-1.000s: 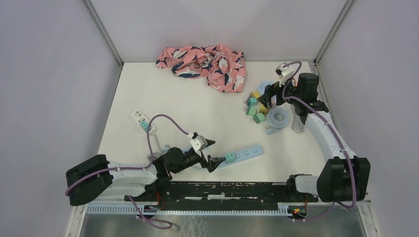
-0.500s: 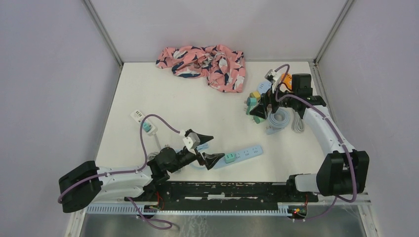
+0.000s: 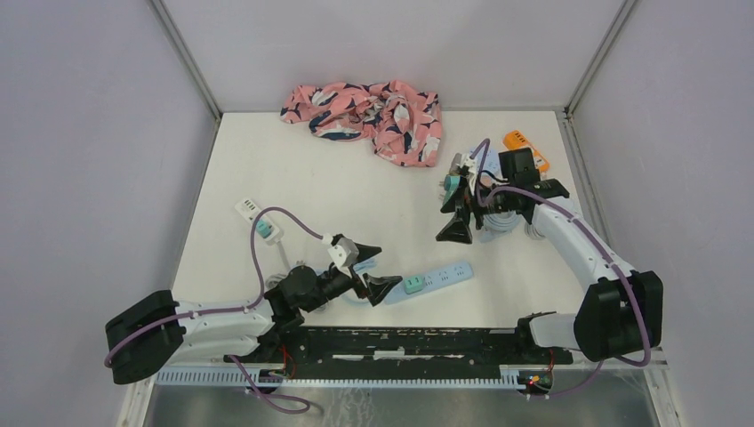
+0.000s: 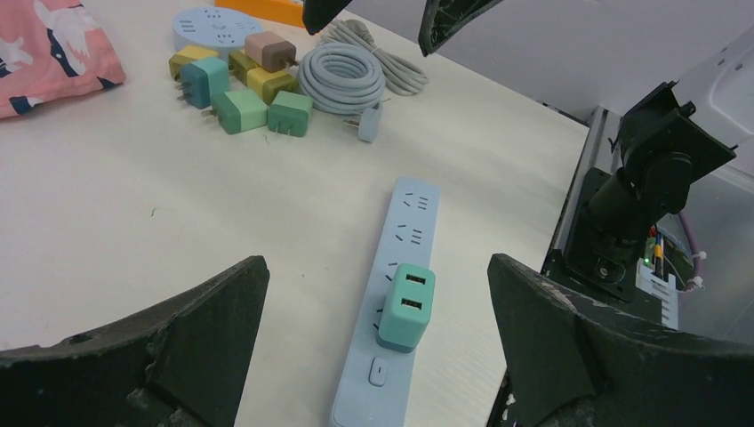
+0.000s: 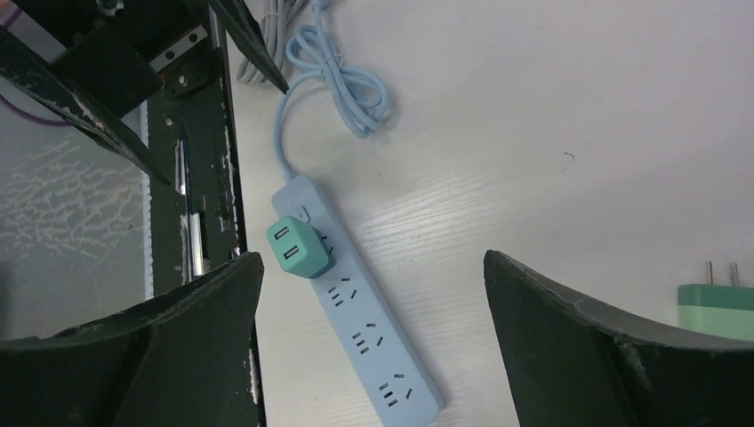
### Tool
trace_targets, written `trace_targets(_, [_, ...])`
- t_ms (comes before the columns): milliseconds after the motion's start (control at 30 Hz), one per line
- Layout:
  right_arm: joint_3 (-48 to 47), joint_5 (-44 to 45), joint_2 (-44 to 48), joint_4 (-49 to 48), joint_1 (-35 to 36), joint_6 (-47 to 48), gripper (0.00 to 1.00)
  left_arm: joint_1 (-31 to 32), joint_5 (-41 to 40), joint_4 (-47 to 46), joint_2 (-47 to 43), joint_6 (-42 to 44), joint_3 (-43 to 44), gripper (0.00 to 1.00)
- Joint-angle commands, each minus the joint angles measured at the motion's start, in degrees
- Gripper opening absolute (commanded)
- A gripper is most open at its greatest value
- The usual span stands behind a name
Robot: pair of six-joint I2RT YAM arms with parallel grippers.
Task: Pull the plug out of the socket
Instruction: Place the plug at the center of the board, then remove the plug from the socket.
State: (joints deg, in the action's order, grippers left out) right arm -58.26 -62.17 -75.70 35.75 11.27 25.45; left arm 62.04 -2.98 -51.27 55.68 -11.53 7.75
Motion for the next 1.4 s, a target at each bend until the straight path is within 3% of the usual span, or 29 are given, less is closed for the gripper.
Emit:
trace_targets(0, [1.53, 3.08, 1.94, 2.92, 3.03, 9.32, 1.00, -0.38, -1.47, -1.82, 0.56, -1.65, -0.19, 0.99])
trace_targets(333, [3.81, 0.35, 3.84, 12.01, 6.04, 26.18, 1.00, -0.51, -2.90, -3.14, 2.15, -2.17, -0.81, 0.99])
trace_targets(933, [6.57, 8.40, 2.20, 12.29, 14.29, 32.95, 1.00, -0.69, -4.81, -6.39, 6.34, -3.14, -2.34, 0.99])
trace_targets(1367, [8.94, 17.59, -0.54, 6.56, 22.99, 30.84, 0.97, -0.94, -5.19, -6.83, 8.77, -2.97, -2.47, 0.99])
